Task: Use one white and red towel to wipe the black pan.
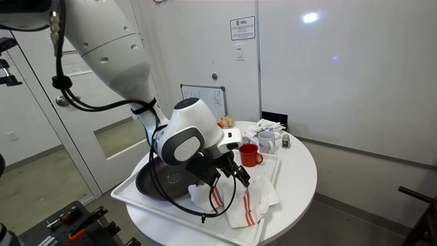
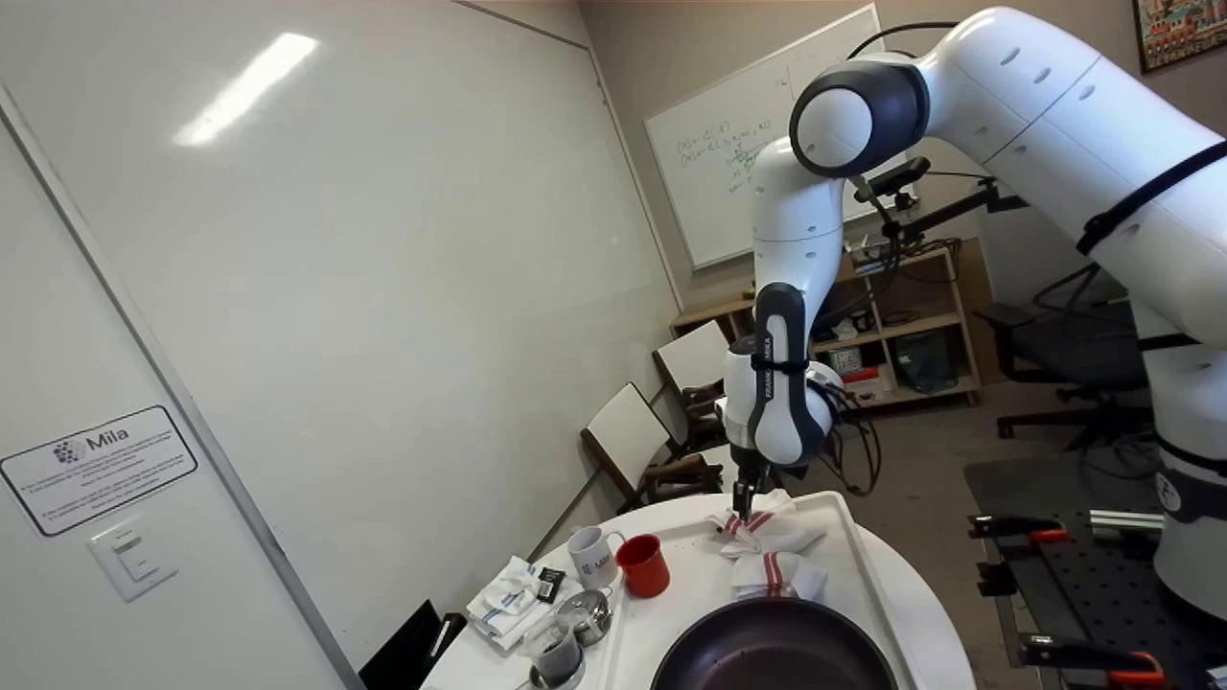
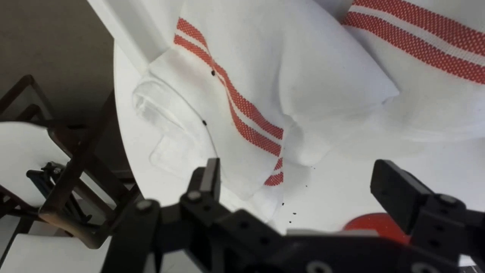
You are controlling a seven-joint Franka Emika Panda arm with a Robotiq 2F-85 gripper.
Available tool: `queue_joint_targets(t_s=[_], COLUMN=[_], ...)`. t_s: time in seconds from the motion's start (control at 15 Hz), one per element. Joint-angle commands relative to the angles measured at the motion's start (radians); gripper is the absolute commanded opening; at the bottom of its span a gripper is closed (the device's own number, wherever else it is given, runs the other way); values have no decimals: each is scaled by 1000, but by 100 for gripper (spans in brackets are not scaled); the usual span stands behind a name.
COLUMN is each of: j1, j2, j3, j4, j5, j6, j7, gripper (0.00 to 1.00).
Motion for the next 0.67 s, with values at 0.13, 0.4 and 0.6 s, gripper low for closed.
queue_joint_targets(t_s=[0.13, 0.4, 0.6], j1=[-12, -13, 6], j2=[-129, -224, -283], j3=[13, 7, -17], j4=[-148, -217, -249], j5=[-9, -38, -46], j6=[58, 9, -20], j7=[-9, -45, -68], gripper=[100, 100, 100])
